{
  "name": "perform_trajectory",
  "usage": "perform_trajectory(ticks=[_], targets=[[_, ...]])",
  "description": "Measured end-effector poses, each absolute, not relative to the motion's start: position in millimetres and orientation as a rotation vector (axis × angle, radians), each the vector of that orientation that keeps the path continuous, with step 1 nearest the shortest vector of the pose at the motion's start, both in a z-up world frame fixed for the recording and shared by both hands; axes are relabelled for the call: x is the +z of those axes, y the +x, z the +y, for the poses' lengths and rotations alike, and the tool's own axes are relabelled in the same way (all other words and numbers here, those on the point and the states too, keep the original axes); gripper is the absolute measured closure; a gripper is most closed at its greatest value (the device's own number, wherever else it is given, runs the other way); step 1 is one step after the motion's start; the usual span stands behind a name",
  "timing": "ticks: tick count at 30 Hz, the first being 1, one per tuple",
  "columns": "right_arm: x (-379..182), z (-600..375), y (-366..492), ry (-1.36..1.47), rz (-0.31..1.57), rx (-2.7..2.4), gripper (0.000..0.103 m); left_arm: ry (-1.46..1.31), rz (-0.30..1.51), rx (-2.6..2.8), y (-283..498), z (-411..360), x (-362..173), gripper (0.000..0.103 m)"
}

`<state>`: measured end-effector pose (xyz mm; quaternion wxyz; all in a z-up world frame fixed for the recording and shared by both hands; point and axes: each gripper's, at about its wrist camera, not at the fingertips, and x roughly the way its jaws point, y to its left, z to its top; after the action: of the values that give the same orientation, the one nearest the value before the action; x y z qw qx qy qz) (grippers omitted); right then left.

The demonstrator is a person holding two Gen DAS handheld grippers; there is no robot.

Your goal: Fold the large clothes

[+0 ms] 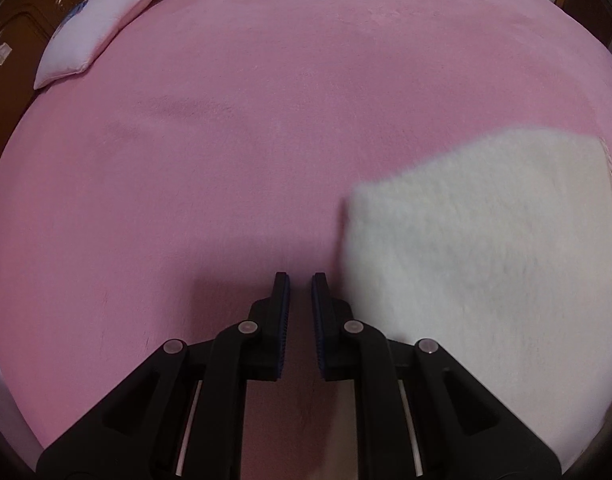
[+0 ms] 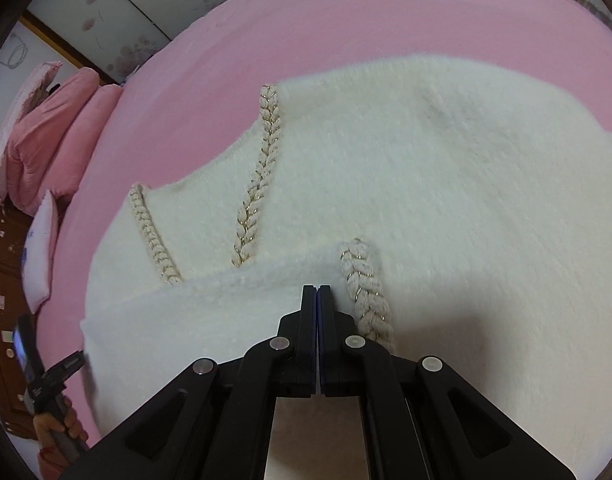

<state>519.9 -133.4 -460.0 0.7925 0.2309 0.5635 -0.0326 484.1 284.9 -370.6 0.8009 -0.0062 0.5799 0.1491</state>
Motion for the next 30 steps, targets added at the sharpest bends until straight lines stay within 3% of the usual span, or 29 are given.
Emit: perform_trajectory(ticks=[11, 14, 16, 20, 22, 23, 25, 30], targets=[[-446.4, -91.4, 430.8, 0.478, 1.308, -0.122, 0.102, 0.056, 1.361, 0.267, 386.6, 259.9, -365.0, 0.093], [-444.2, -80.2, 409.5, 0.509, 1.349, -0.093, 0.090, 0.028, 1.417, 0.283, 363.8, 255.3, -366.9, 0.093], [-442.5, -69.0, 392.9, 0.513, 1.362, -0.079, 0.073, 0.025, 1.426, 0.319, 348.9, 249.0, -362.3, 0.093], [-428.6, -53.1, 364.7, 0.489, 1.380, -0.055, 0.061, 0.099, 1.480, 0.364, 322.8, 224.6, -351.7, 0.092], [-423.5, -46.2, 353.1, 0.530, 1.411, -0.020, 0.042, 0.011, 1.517, 0.337, 310.3, 216.2, -344.9, 0.083], [-421.4, -44.5, 348.3, 0.558, 1.423, 0.001, 0.039, -0.042, 1.533, 0.319, 304.0, 212.9, -341.9, 0.076], [-419.7, -43.1, 334.4, 0.582, 1.443, 0.038, 0.030, -0.116, 1.558, 0.295, 289.7, 198.6, -333.6, 0.050], [-392.2, -73.2, 300.8, 0.453, 1.456, 0.107, 0.027, 0.038, 1.605, 0.250, 259.7, 136.3, -315.9, 0.048]])
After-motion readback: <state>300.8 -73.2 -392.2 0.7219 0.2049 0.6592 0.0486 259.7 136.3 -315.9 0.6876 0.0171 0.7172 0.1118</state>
